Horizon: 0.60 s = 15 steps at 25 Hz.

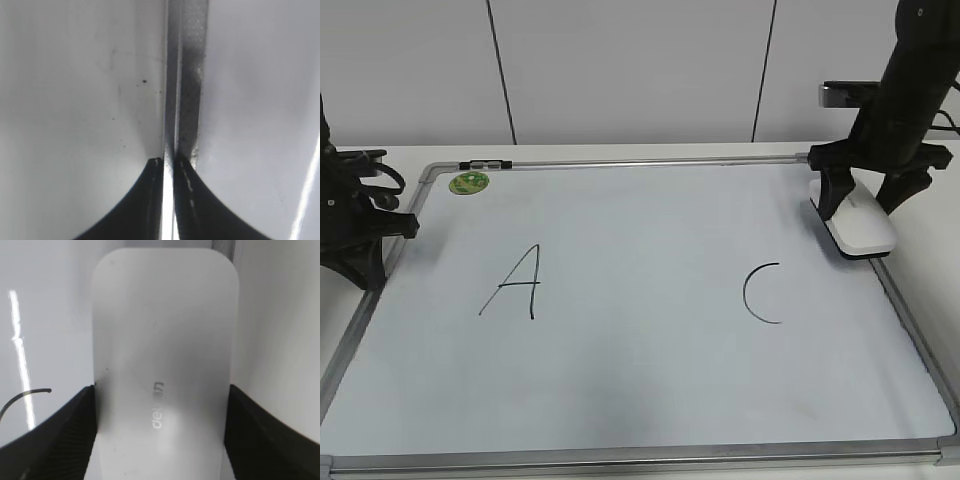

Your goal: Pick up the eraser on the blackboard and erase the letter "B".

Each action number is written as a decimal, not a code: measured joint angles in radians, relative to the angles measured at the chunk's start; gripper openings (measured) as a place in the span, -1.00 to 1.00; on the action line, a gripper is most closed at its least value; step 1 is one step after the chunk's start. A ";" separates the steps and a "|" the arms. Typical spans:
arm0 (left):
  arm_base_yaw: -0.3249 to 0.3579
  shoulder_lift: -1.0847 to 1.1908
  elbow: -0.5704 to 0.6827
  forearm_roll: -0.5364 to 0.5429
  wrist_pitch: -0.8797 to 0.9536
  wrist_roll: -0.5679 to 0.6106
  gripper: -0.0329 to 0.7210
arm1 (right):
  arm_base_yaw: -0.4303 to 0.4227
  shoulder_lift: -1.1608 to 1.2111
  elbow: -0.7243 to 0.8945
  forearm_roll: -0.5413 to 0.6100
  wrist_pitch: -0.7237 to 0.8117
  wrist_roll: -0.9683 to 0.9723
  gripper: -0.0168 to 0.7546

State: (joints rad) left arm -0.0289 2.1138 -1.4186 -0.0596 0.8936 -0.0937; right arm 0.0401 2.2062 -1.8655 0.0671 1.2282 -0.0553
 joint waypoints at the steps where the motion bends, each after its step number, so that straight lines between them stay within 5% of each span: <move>1: 0.000 0.000 0.000 0.000 0.000 0.000 -0.79 | 0.000 0.002 0.000 0.000 0.000 0.000 0.44; 15: 0.000 0.000 0.000 0.000 0.000 0.000 -0.79 | 0.000 0.066 0.000 0.010 -0.002 0.000 0.44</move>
State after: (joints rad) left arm -0.0289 2.1138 -1.4186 -0.0596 0.8936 -0.0937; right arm 0.0401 2.2720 -1.8655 0.0769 1.2262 -0.0553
